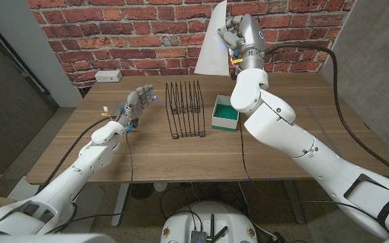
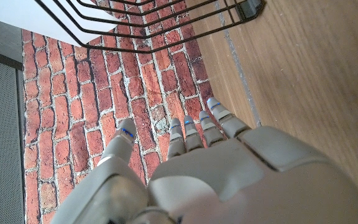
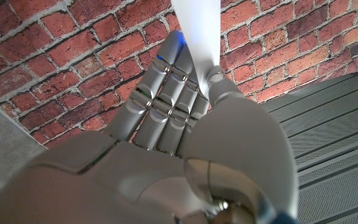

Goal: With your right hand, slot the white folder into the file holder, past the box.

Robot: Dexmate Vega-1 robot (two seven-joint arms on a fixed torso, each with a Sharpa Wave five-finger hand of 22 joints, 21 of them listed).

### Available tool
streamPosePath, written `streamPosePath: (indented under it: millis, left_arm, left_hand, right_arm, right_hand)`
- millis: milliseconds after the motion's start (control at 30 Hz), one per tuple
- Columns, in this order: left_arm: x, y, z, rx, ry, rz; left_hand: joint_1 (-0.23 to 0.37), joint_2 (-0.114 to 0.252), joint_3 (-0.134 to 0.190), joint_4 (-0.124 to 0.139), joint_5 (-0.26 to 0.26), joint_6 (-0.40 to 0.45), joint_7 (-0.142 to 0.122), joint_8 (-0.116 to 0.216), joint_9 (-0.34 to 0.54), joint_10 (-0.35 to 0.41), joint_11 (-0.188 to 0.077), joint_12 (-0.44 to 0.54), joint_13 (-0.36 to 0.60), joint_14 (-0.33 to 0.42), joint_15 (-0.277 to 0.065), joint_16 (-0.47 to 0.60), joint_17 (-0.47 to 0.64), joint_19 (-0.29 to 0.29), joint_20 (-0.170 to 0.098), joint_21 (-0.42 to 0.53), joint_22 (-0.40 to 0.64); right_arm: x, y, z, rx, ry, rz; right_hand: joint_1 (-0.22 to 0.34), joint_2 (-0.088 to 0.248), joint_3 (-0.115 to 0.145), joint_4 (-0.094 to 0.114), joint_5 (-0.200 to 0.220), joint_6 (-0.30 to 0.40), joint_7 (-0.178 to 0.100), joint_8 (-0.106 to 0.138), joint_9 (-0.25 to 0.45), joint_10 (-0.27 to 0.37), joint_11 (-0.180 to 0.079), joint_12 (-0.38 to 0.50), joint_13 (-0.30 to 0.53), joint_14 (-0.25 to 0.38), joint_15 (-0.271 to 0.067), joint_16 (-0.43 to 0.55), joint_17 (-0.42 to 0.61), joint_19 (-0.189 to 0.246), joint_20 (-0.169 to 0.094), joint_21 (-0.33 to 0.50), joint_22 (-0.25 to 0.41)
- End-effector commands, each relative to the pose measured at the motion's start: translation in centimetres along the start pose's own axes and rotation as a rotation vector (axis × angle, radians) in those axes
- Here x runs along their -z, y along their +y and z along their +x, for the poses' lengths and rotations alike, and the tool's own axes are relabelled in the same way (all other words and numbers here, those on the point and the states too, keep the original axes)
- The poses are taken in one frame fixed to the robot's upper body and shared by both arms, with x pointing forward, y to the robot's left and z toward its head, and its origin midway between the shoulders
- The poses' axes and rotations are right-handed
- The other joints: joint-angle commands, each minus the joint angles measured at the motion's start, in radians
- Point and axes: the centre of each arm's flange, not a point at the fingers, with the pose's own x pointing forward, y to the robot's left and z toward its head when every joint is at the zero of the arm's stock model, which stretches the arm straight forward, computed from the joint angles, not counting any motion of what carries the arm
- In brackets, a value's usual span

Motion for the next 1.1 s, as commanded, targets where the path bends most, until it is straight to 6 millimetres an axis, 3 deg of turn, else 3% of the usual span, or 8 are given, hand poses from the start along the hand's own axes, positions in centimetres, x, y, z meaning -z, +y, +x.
streamPosePath:
  millis: [33, 1100]
  left_arm:
    - [0.2, 0.3, 0.0, 0.0, 0.004, -0.005]
    - [1.2, 0.8, 0.6, 0.015, 0.005, -0.027]
  left_hand:
    - [0.002, 0.025, 0.01, -0.001, 0.007, 0.011, 0.0, 0.003, 0.006, 0.008, 0.004, 0.002, 0.002, 0.008, -0.044, 0.004, 0.0, 0.008, -0.053, 0.003, 0.003]
    - [0.002, 0.024, 0.01, 0.0, 0.007, 0.011, -0.002, 0.003, 0.006, 0.009, 0.003, 0.002, 0.002, 0.009, -0.044, 0.004, 0.0, 0.008, -0.053, 0.003, 0.003]
  right_arm:
    - [-0.5, 0.9, -1.0, 0.074, 0.024, -0.038]
    - [-1.6, 2.4, -2.5, 0.083, 0.041, -0.123]
  right_hand:
    - [0.012, 0.004, 0.007, 0.0, 0.007, 0.006, 0.001, 0.003, 0.003, 0.006, -0.002, -0.005, 0.002, 0.001, -0.005, -0.003, 0.003, -0.005, 0.003, 0.008, 0.001]
    - [0.012, 0.003, 0.011, 0.0, 0.008, 0.007, 0.001, -0.001, 0.003, 0.012, -0.003, -0.016, 0.006, 0.004, -0.005, -0.011, 0.011, -0.012, 0.004, 0.022, 0.0]
